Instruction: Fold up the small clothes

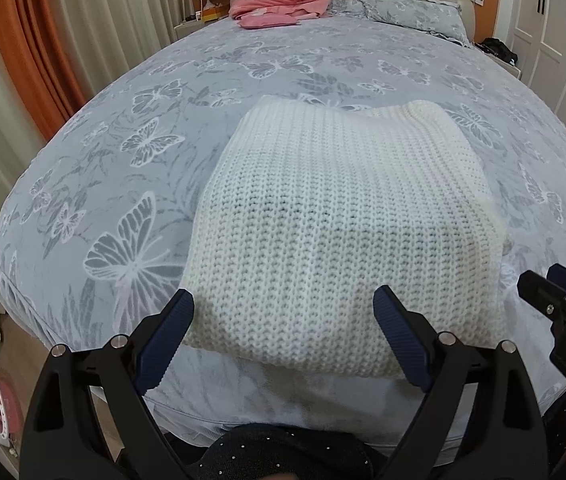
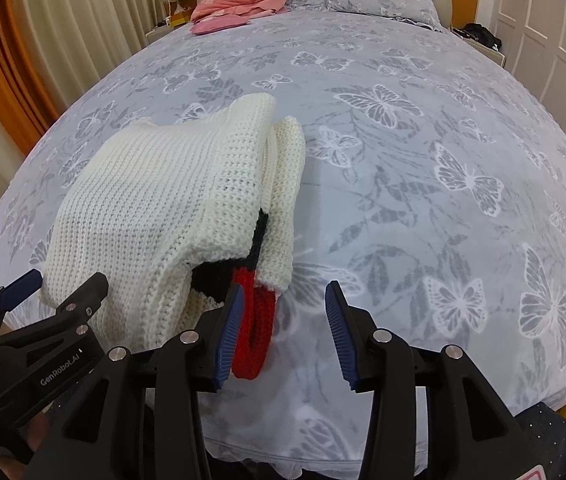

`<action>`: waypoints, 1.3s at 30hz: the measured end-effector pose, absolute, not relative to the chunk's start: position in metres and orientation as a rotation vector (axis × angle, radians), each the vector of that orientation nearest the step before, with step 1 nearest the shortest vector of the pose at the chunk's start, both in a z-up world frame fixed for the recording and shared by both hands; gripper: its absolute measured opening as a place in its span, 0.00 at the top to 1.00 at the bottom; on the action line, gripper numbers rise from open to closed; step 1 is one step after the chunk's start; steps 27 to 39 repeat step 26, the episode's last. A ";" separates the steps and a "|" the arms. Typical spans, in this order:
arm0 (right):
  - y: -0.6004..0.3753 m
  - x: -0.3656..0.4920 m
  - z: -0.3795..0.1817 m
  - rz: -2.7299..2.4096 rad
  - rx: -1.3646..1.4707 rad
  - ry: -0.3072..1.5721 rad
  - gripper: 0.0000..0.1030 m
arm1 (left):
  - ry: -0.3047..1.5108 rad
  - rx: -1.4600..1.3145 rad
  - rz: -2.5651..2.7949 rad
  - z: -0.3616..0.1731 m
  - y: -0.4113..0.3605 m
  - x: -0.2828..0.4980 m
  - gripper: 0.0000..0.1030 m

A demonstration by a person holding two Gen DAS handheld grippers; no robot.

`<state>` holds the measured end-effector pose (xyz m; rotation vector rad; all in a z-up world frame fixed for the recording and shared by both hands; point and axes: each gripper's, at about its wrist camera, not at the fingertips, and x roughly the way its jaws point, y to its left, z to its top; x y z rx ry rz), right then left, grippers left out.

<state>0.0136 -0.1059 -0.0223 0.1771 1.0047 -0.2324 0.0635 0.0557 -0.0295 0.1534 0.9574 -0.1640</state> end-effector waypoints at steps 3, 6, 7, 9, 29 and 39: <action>-0.103 0.012 -0.025 -0.228 0.175 1.010 0.59 | 0.967 0.137 -0.163 -0.031 0.059 0.065 0.10; -0.102 0.011 -0.027 -0.227 0.175 1.015 0.59 | 0.979 0.128 -0.155 -0.033 0.061 0.067 0.05; -0.101 0.011 -0.028 -0.228 0.177 1.016 0.59 | 0.978 0.132 -0.147 -0.033 0.061 0.067 0.05; -0.102 0.010 -0.028 -0.229 0.179 1.018 0.58 | 0.969 0.146 -0.142 -0.032 0.060 0.065 0.05; -0.101 0.008 -0.027 -0.239 0.183 1.015 0.55 | 0.950 0.203 -0.130 -0.031 0.051 0.061 0.05; -0.101 0.008 -0.027 -0.239 0.183 1.015 0.55 | 0.950 0.203 -0.130 -0.031 0.051 0.061 0.05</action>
